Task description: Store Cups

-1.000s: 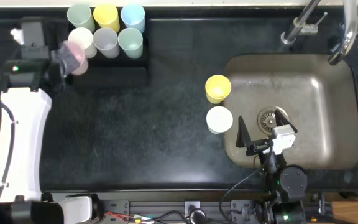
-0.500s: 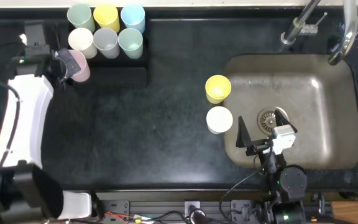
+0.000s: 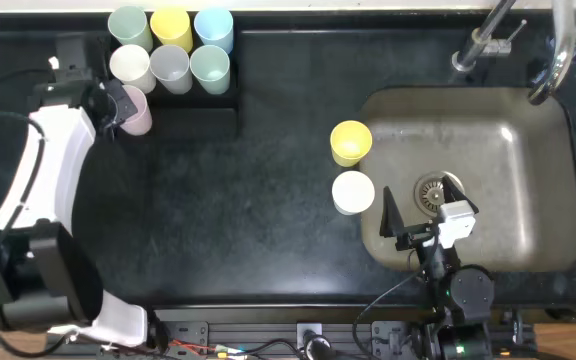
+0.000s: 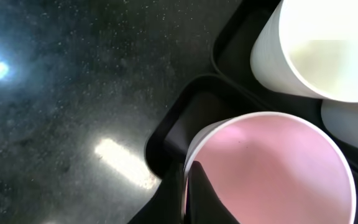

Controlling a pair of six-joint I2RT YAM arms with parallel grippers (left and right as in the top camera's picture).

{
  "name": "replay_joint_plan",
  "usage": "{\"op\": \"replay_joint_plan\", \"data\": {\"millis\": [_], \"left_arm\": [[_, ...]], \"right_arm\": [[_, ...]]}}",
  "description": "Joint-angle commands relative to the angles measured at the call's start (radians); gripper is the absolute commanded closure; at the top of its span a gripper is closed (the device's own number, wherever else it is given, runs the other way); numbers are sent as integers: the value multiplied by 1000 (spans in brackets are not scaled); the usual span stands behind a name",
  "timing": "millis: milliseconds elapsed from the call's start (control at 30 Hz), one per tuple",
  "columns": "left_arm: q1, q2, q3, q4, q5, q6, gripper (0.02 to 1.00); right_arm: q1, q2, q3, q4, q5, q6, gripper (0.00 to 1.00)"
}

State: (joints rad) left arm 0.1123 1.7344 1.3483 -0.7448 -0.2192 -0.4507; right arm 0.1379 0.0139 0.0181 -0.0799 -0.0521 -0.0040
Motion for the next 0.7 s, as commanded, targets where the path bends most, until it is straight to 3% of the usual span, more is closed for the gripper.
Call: {"op": "replay_joint_plan", "data": {"millis": [33, 300, 367, 433, 500, 700], "left_arm": [[6, 19, -1, 7, 10, 16, 982], [6, 28, -1, 2, 21, 16, 860], [4, 23, -1, -2, 21, 16, 759], [1, 2, -1, -11, 18, 6, 581], [-5, -38, -1, -16, 16, 3, 465], [-79, -205, 23, -21, 17, -22, 277]], "right_arm": [[-2, -10, -13, 6, 1, 1, 3], [-2, -10, -13, 6, 1, 1, 3], [-2, -10, -14, 6, 1, 1, 5], [-2, -10, -13, 6, 1, 1, 3], [-2, -10, -13, 6, 1, 1, 3], [-2, -10, -14, 6, 1, 1, 3]]}}
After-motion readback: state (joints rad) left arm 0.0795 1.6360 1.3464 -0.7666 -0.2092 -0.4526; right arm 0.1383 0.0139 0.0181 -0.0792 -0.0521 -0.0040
